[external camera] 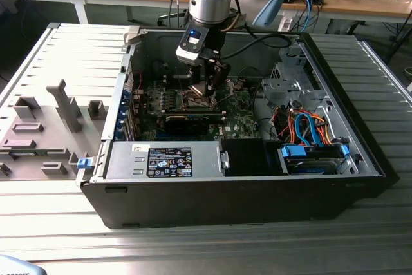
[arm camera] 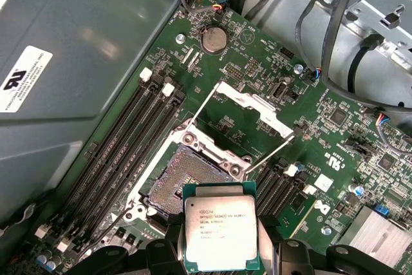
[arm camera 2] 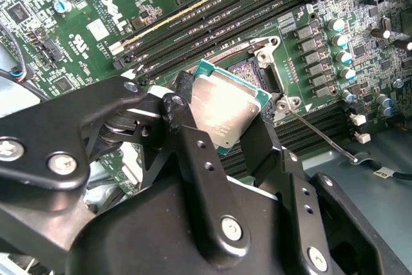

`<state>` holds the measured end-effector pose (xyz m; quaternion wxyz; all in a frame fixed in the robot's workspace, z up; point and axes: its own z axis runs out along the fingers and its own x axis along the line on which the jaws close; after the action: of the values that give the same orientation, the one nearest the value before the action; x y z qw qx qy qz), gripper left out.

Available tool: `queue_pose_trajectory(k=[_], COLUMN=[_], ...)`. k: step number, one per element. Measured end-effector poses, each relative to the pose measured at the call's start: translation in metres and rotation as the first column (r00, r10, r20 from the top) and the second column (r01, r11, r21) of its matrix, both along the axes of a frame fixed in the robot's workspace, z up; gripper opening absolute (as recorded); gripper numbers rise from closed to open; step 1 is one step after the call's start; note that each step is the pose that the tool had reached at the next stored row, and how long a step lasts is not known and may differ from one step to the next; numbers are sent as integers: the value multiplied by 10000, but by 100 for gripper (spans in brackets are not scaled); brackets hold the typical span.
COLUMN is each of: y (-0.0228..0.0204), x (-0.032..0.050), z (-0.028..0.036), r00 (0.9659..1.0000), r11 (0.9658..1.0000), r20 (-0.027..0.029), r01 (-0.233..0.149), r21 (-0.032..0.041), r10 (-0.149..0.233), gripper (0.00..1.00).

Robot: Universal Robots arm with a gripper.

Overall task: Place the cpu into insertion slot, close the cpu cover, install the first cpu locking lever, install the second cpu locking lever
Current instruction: 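Place the cpu into insertion slot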

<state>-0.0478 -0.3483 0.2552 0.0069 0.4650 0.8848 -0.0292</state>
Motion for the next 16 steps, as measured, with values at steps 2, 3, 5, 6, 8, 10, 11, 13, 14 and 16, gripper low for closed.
queue_pose_trajectory(k=[2, 3, 5, 6, 8, 10, 11, 13, 14, 16], y=[0, 0, 0, 0, 0, 0, 0, 0, 0, 0], x=[0, 0, 0, 0, 0, 0, 0, 0, 0, 0], z=[0, 0, 0, 0, 0, 0, 0, 0, 0, 0], r00=[10000, 10000, 10000, 10000, 10000, 10000, 10000, 10000, 10000, 9999], r11=[10000, 10000, 10000, 10000, 10000, 10000, 10000, 10000, 10000, 9999], r20=[0, 0, 0, 0, 0, 0, 0, 0, 0, 0], r01=[9, 18, 31, 36, 46, 59, 63, 72, 86, 105], r21=[0, -1, 0, 0, 0, -1, -1, 0, 0, 0], r10=[-9, -18, -31, -36, -46, -59, -63, -72, -86, -105], gripper=[55, 55, 55, 55, 55, 55, 55, 55, 55, 55])
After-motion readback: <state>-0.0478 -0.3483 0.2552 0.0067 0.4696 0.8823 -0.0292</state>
